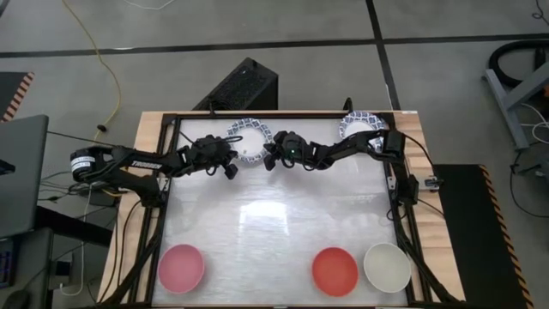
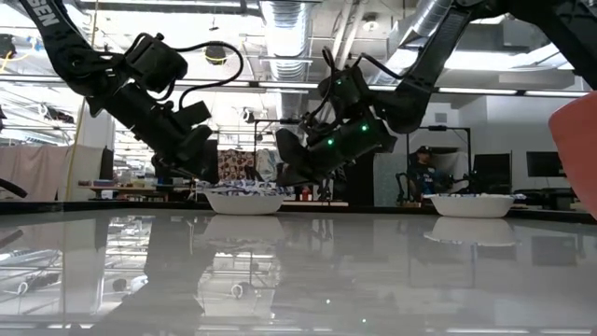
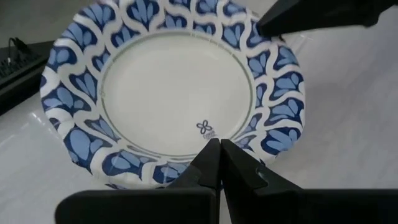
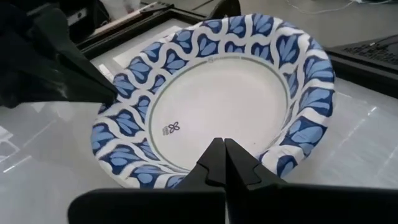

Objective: Nest bowls inside each other
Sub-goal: Stack the blue patterned bowl on top of the blue patterned bowl

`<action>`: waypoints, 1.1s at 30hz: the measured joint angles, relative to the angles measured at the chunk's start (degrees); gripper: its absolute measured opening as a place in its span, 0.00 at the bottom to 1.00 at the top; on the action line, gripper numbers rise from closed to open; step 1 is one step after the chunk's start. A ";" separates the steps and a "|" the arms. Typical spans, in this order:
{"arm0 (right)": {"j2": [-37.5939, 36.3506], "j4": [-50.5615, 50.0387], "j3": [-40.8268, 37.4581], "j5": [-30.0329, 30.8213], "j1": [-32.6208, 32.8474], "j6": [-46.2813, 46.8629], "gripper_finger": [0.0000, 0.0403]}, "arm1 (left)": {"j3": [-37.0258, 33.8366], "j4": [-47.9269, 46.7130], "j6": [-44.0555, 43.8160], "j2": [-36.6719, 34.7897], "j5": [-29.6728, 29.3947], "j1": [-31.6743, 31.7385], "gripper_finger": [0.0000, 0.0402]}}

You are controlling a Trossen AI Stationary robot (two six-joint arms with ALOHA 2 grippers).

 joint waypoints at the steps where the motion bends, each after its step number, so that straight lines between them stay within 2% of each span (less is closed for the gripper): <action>1: 0.00 -0.17 0.00 -0.02 -0.11 -0.02 0.02 | 0.00 0.00 0.00 0.00 -0.05 0.02 0.00; 13: -0.30 0.42 -0.01 -2.16 -1.53 -0.02 0.02 | 0.06 1.32 -1.98 -0.28 -0.11 0.02 0.00; 17: -0.61 2.46 1.36 -2.81 -1.64 -0.02 0.02 | 1.79 2.69 -2.49 -1.05 -0.18 0.02 0.00; 21: -0.61 2.10 3.61 -6.02 -2.17 -0.93 0.02 | 4.13 2.72 -2.23 -1.20 -0.43 0.02 0.00; 25: -0.61 1.43 4.72 -6.31 -2.67 -3.47 0.02 | 4.81 2.61 0.83 -0.89 -4.46 0.13 0.00; 33: -0.46 -3.80 4.83 -6.15 -3.85 -2.58 0.02 | 4.81 -2.63 1.16 -0.85 -5.06 4.47 0.00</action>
